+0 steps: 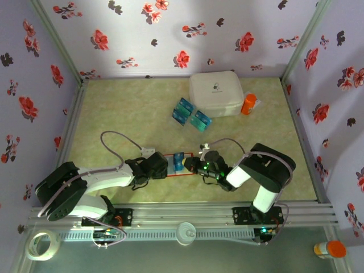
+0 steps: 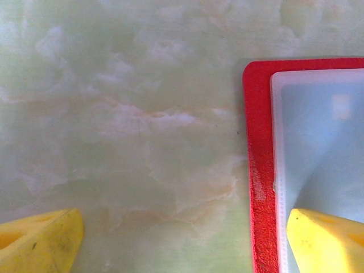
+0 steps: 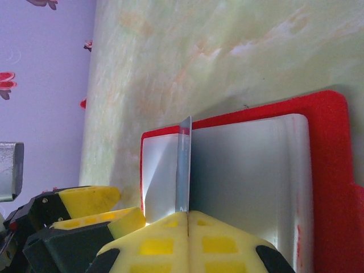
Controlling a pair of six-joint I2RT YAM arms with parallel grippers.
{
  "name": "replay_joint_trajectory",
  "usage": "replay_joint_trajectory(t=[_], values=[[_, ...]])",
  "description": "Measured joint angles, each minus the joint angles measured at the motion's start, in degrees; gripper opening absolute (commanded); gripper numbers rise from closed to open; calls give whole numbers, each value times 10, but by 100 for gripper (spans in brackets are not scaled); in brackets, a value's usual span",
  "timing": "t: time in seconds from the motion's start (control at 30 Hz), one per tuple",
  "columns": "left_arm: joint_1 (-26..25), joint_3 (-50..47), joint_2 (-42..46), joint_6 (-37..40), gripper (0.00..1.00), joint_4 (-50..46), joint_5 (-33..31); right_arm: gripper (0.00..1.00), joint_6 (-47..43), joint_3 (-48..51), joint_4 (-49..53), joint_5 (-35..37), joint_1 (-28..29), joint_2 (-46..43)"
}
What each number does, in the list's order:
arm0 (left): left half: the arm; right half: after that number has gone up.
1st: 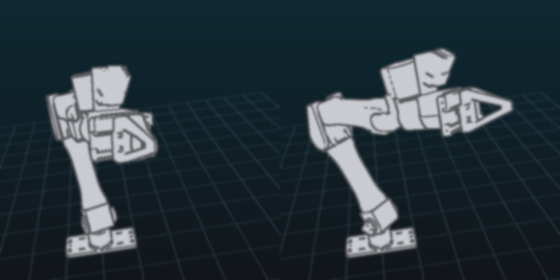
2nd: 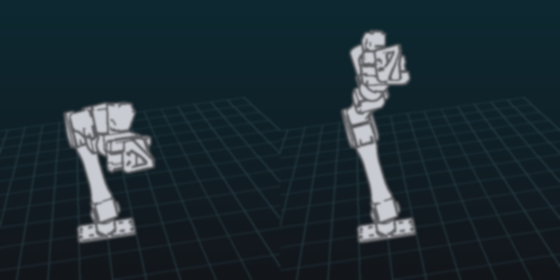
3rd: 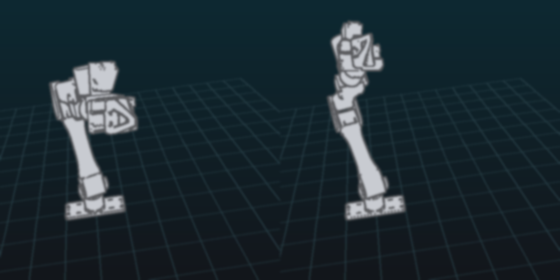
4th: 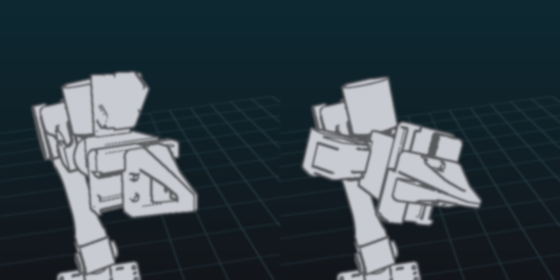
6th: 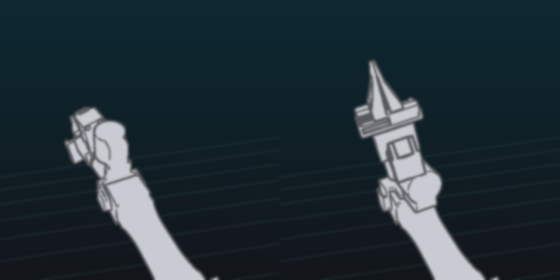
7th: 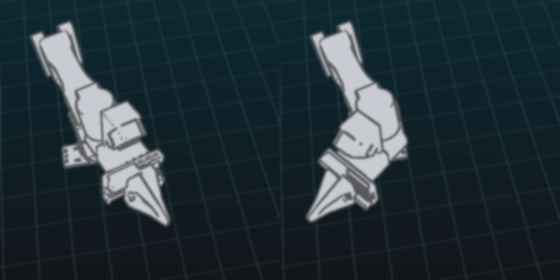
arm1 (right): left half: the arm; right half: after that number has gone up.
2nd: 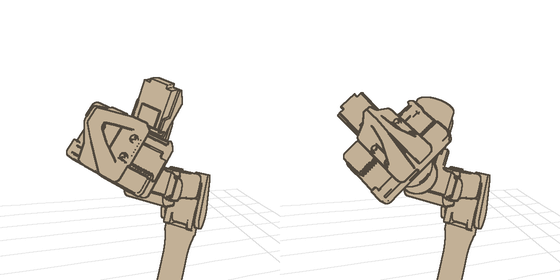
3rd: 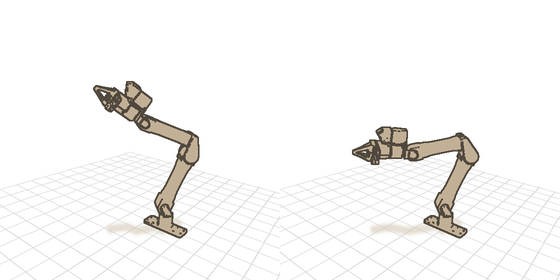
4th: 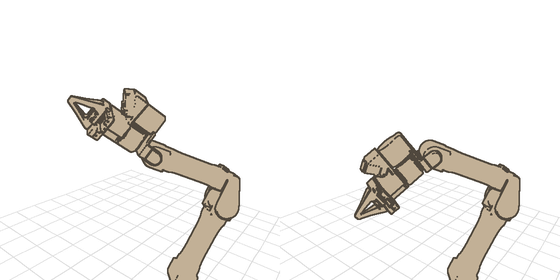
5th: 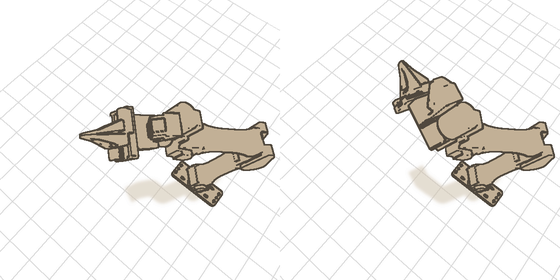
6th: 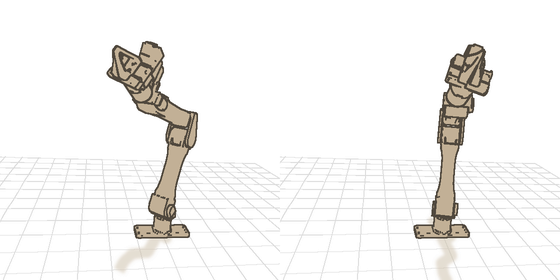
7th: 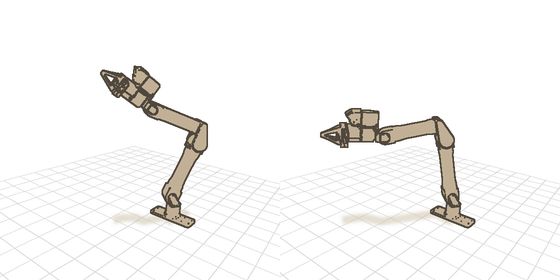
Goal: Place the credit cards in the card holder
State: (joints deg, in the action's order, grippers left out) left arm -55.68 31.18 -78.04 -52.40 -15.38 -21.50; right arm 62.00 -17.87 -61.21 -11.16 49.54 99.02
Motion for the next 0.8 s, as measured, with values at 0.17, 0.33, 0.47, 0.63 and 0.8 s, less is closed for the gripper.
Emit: replay_joint_trajectory(t=[0.17, 0.33, 0.47, 0.63, 0.8], values=[[0, 0, 0, 0, 93, 0, 0, 0, 0, 5, -5, 8, 6, 0], [0, 0, 0, 0, 93, 0, 0, 0, 1, 11, -7, 20, 15, 0], [0, 0, 0, 0, 93, 0, 0, 0, 2, 14, -9, 32, 21, 0], [0, 0, 0, 0, 93, 1, 0, 0, 2, 18, -13, 47, 29, -1], [0, 0, 0, 0, 93, 1, 0, 0, 2, 22, -5, 58, 34, -9]])
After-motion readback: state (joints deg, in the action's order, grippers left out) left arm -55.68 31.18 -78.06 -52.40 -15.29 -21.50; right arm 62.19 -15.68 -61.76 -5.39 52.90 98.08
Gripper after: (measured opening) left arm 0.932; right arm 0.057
